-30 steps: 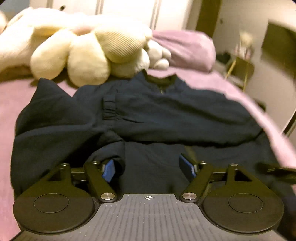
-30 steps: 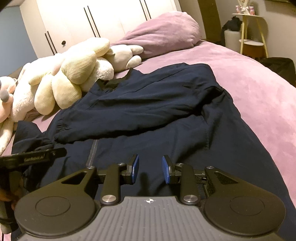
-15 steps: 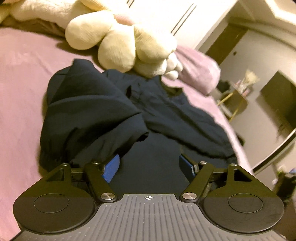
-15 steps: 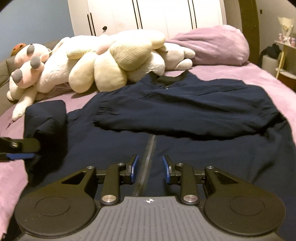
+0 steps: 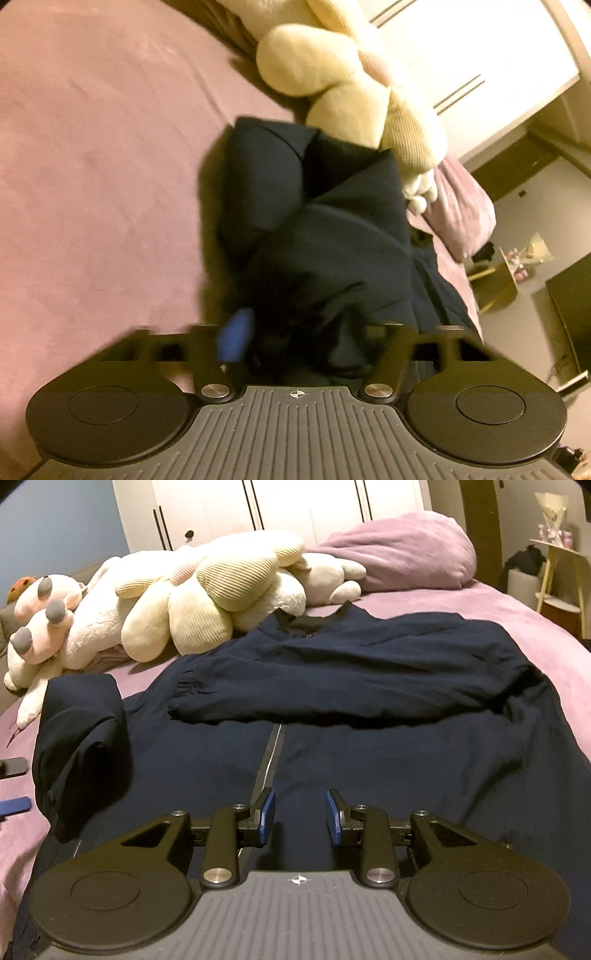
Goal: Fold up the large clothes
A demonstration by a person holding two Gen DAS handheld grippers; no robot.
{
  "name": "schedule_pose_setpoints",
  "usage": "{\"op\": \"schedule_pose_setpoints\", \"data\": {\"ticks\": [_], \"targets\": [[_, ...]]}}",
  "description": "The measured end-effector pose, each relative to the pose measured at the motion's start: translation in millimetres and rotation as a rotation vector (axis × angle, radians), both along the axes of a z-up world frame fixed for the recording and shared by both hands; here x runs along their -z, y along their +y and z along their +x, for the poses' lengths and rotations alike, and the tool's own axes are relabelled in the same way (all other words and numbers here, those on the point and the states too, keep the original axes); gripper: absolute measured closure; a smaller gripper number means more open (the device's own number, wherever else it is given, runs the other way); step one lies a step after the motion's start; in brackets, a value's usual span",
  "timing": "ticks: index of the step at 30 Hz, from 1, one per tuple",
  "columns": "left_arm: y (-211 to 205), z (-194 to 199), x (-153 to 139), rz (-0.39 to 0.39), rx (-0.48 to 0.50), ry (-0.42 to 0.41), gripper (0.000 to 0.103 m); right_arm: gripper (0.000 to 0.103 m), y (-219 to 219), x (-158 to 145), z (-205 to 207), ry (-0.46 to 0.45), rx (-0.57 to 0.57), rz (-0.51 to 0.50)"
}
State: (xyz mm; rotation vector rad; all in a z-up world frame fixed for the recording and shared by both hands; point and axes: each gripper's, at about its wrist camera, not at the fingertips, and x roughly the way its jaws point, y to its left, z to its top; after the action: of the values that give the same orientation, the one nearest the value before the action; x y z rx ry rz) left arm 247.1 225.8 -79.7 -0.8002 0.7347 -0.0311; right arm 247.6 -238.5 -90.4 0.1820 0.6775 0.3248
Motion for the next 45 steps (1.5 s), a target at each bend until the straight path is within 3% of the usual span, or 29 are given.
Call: {"op": "schedule_pose_setpoints", "data": {"ticks": [3,5,9,11,12,13,15,18,22,25,28,32,34,36,37,38,40,45], "targets": [[-16,10,-17,0.022,0.071,-0.042,0.077,0.074,-3,-2,-4,-0.008,0.003,-0.01],[-40,21,-35,0.081,0.147,-0.093,0.077,0.074,-8,-4,-5,-0.022,0.012,-0.019],[-95,56,-51,0.128,0.28,-0.142,0.074,0.074,-16,-4,-4,-0.025,0.039,-0.002],[-118,70,-52,0.125,0.327,-0.164,0.054,0.074,-16,-3,-4,-0.021,0.043,0.011],[-125,71,-52,0.097,0.347,-0.177,0.028,0.074,-16,-2,-5,-0.019,0.04,0.017],[-129,73,-53,0.07,0.346,-0.185,0.015,0.074,-14,-2,-6,-0.019,0.034,0.019],[-132,68,-56,0.07,0.327,-0.228,0.014,0.074,-12,-3,-9,-0.029,0.016,0.01],[-122,55,-54,0.146,0.275,-0.209,0.014,0.074,-12,-5,-9,-0.045,0.002,0.002],[-92,41,-45,0.299,0.169,-0.129,0.014,0.073,-11,-5,3,-0.038,-0.015,0.012],[-74,37,-31,0.39,0.099,-0.055,0.014,0.064,-4,-3,21,-0.022,-0.036,0.041],[-62,31,-22,0.463,0.066,-0.017,0.014,0.062,0,4,53,0.062,-0.02,0.166],[-62,30,-9,0.537,0.074,-0.001,0.015,0.058,0,23,100,0.239,0.052,0.432],[-65,30,-6,0.557,0.079,0.01,0.016,0.057,0,29,112,0.26,0.107,0.506],[-67,31,-3,0.554,0.078,0.019,0.019,0.066,3,29,119,0.26,0.122,0.537],[-66,33,-1,0.55,0.073,0.025,0.019,0.08,5,28,122,0.27,0.121,0.545],[-66,33,-1,0.546,0.071,0.028,0.019,0.087,7,27,124,0.285,0.115,0.552],[-67,32,-1,0.552,0.061,0.026,0.019,0.089,8,16,122,0.254,0.106,0.542],[-81,57,-9,0.578,0.068,0.003,0.019,0.09,-23,-51,104,0.016,0.102,0.587]]}}
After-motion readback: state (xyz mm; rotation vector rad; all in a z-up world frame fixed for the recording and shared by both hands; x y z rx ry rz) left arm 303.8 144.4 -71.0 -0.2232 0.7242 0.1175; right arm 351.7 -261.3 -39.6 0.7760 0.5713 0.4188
